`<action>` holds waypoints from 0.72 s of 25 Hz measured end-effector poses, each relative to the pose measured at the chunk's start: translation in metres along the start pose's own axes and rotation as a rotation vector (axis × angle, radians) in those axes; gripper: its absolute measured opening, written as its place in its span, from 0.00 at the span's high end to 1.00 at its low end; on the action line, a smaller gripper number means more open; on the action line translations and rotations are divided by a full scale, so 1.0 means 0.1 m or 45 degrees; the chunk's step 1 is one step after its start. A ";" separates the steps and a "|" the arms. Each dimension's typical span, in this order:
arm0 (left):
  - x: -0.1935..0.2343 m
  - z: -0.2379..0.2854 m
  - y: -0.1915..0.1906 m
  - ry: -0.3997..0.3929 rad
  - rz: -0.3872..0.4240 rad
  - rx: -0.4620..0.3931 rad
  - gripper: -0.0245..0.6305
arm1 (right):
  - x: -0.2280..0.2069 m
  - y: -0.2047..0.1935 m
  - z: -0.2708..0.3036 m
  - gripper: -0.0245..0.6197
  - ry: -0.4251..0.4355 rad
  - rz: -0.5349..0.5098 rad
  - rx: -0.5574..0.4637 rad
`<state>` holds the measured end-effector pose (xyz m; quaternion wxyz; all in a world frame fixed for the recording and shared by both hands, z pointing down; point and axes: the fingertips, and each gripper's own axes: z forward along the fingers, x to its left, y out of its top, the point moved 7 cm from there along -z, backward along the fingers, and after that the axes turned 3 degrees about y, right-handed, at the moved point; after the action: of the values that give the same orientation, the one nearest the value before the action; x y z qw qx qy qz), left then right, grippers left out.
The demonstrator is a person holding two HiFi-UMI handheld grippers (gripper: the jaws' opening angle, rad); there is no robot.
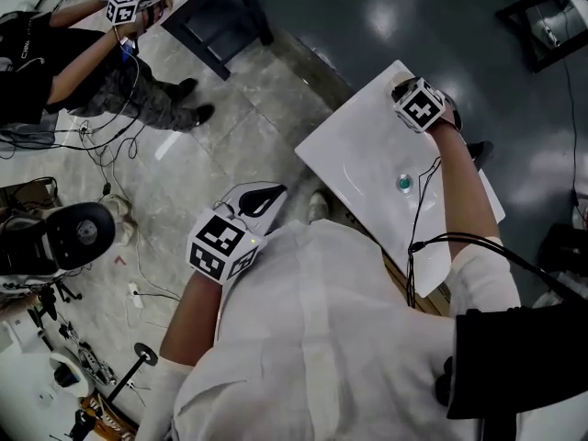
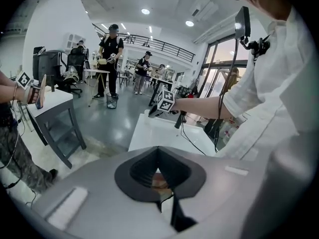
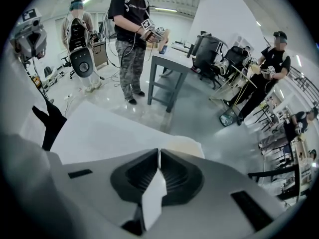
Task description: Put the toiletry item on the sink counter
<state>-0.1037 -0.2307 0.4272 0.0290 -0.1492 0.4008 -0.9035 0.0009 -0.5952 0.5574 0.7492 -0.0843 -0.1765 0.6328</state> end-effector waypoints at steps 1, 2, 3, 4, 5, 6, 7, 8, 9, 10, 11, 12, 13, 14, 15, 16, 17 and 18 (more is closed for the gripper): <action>0.00 0.00 -0.01 0.004 -0.003 0.002 0.95 | -0.01 0.01 0.00 0.94 -0.003 -0.003 -0.008; 0.00 0.00 -0.01 0.007 -0.007 0.003 0.95 | -0.01 0.02 0.00 0.94 -0.004 -0.005 -0.015; -0.01 0.00 -0.01 0.010 -0.010 0.004 0.95 | -0.02 0.02 0.00 0.94 -0.002 -0.006 -0.019; -0.02 0.01 -0.01 0.012 -0.012 0.005 0.95 | -0.01 0.02 0.01 0.94 0.005 -0.007 -0.025; -0.03 0.01 -0.02 0.013 -0.014 0.007 0.95 | 0.00 0.02 0.01 0.94 0.014 -0.010 -0.034; -0.04 0.02 -0.02 0.013 -0.017 0.008 0.95 | 0.01 0.02 0.01 0.94 0.022 -0.014 -0.044; -0.05 0.03 -0.01 0.014 -0.018 0.008 0.95 | 0.01 0.03 0.00 0.94 0.025 -0.019 -0.052; -0.06 0.04 -0.01 0.014 -0.019 0.008 0.95 | 0.00 0.03 -0.01 0.94 0.024 -0.021 -0.061; -0.07 0.04 0.00 0.015 -0.017 0.008 0.95 | 0.00 0.03 -0.02 0.93 0.019 -0.015 -0.071; -0.08 0.05 -0.01 0.017 -0.015 0.009 0.95 | -0.01 0.03 -0.03 0.90 0.013 -0.005 -0.078; -0.09 0.04 -0.02 0.018 -0.015 0.011 0.95 | 0.00 0.03 -0.05 0.86 0.007 0.001 -0.083; -0.09 0.03 -0.02 0.021 -0.015 0.014 0.95 | 0.01 0.04 -0.07 0.83 0.000 0.002 -0.089; -0.10 0.02 -0.03 0.023 -0.015 0.016 0.95 | 0.01 0.05 -0.10 0.83 -0.008 0.007 -0.102; -0.10 0.01 -0.03 0.024 -0.013 0.017 0.95 | 0.01 0.06 -0.14 0.83 -0.016 0.021 -0.122; -0.10 -0.01 -0.03 0.023 -0.009 0.017 0.95 | 0.01 0.08 -0.20 0.83 -0.029 0.036 -0.143; -0.10 -0.02 -0.03 0.020 -0.003 0.015 0.95 | 0.01 0.09 -0.27 0.83 -0.046 0.043 -0.162; -0.09 -0.05 -0.03 0.016 0.004 0.013 0.95 | 0.02 0.12 -0.35 0.83 -0.068 0.039 -0.177; -0.08 -0.08 -0.04 0.012 0.014 0.012 0.95 | 0.06 0.16 -0.43 0.83 -0.094 0.028 -0.191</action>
<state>-0.0982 -0.2210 0.4227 0.0329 -0.1427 0.3975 -0.9058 0.0035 -0.5824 0.5127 0.7267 -0.1189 -0.2500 0.6288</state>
